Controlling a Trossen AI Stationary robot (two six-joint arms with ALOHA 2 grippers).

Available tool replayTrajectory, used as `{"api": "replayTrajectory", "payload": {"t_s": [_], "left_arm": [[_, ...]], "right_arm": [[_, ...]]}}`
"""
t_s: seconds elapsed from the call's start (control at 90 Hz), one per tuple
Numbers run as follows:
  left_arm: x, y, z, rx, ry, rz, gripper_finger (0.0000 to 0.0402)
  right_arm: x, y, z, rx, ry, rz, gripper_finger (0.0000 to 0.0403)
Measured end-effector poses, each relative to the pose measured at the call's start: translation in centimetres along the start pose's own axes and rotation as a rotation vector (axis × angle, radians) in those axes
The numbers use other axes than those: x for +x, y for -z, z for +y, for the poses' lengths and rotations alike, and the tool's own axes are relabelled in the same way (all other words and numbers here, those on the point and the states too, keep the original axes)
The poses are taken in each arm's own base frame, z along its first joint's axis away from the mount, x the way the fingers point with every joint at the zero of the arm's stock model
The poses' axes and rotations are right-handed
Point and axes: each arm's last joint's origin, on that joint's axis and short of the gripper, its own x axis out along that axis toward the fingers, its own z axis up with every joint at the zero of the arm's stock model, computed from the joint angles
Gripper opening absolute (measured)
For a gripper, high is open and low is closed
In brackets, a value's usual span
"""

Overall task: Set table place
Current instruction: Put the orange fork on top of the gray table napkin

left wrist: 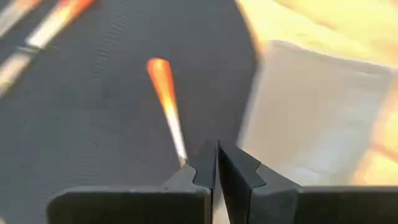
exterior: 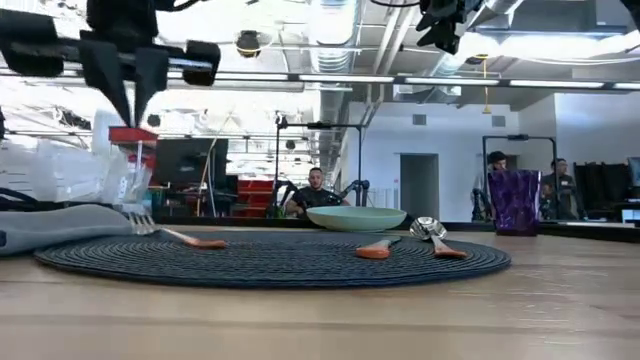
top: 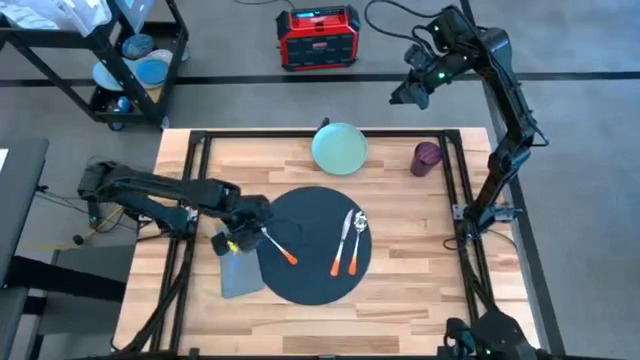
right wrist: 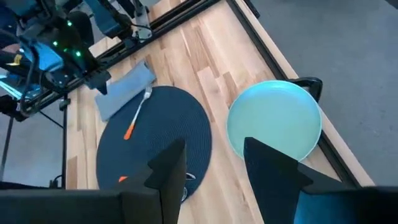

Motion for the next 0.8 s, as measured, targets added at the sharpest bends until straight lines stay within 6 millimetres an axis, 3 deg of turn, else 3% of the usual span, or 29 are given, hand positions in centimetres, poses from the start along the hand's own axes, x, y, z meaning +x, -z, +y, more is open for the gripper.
{"api": "replayTrajectory", "payload": {"t_s": [0.244, 0.4, 0.689, 0.8], "left_arm": [[3.6, 1.4, -0.2, -0.009, 0.104, 0.115, 0.0000], [5.3, 2.2, 0.8, 0.014, 0.154, 0.179, 0.0000], [4.1, 3.2, 4.4, -0.137, 0.094, 0.089, 0.0000], [3.8, 3.8, 4.8, -0.202, 0.117, 0.028, 0.0000]], "right_arm": [[0.0, 0.0, 0.1, 0.006, -0.015, -0.003, 0.0150], [0.1, -0.1, 0.2, 0.003, -0.034, -0.008, 0.0161], [0.1, -0.1, 0.3, -0.012, -0.038, -0.008, 0.0188], [0.1, -0.1, 0.3, -0.013, -0.038, -0.008, 0.0196]]}}
